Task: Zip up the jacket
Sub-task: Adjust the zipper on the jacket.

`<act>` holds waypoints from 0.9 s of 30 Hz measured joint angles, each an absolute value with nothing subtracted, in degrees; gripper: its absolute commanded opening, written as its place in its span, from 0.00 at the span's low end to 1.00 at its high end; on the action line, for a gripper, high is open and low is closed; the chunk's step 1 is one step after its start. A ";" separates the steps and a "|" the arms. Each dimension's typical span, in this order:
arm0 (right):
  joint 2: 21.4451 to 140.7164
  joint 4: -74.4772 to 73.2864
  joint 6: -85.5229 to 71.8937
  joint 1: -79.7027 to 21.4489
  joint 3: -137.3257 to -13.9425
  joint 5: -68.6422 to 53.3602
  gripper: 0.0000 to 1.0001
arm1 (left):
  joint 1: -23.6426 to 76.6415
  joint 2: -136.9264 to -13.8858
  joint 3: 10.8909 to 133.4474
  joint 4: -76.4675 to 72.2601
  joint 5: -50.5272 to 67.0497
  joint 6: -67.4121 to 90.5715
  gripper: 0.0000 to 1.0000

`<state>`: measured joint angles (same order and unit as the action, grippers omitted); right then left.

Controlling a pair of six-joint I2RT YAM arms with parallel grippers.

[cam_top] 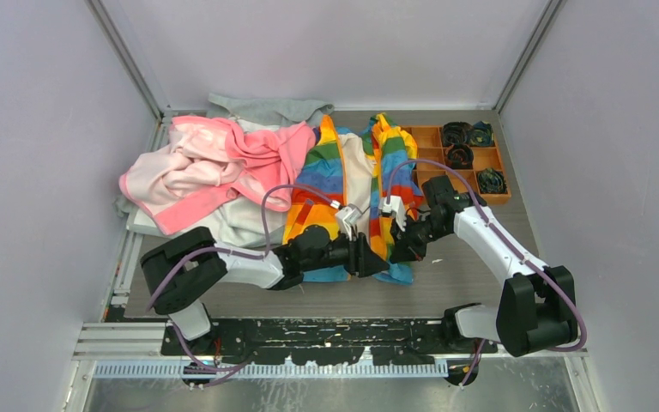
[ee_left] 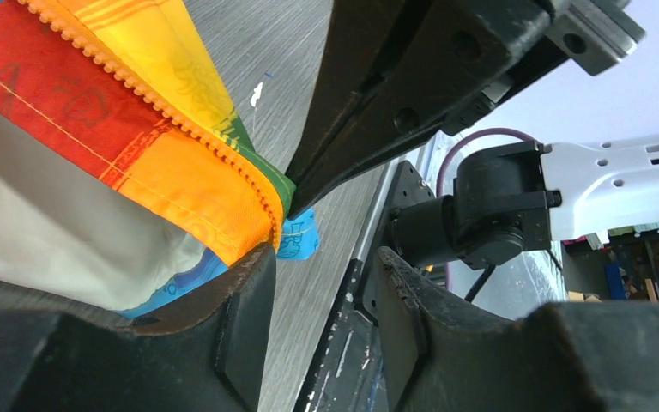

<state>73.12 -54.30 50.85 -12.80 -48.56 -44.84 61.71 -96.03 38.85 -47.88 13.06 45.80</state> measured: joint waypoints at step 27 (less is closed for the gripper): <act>73.12 -54.35 50.85 -12.80 -48.64 -44.88 0.02 | 59.75 -101.54 43.88 -46.81 14.28 44.07 0.06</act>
<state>73.12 -54.35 50.85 -12.80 -48.64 -44.88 59.75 -101.54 43.88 -46.81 14.28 44.07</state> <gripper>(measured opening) 0.050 0.165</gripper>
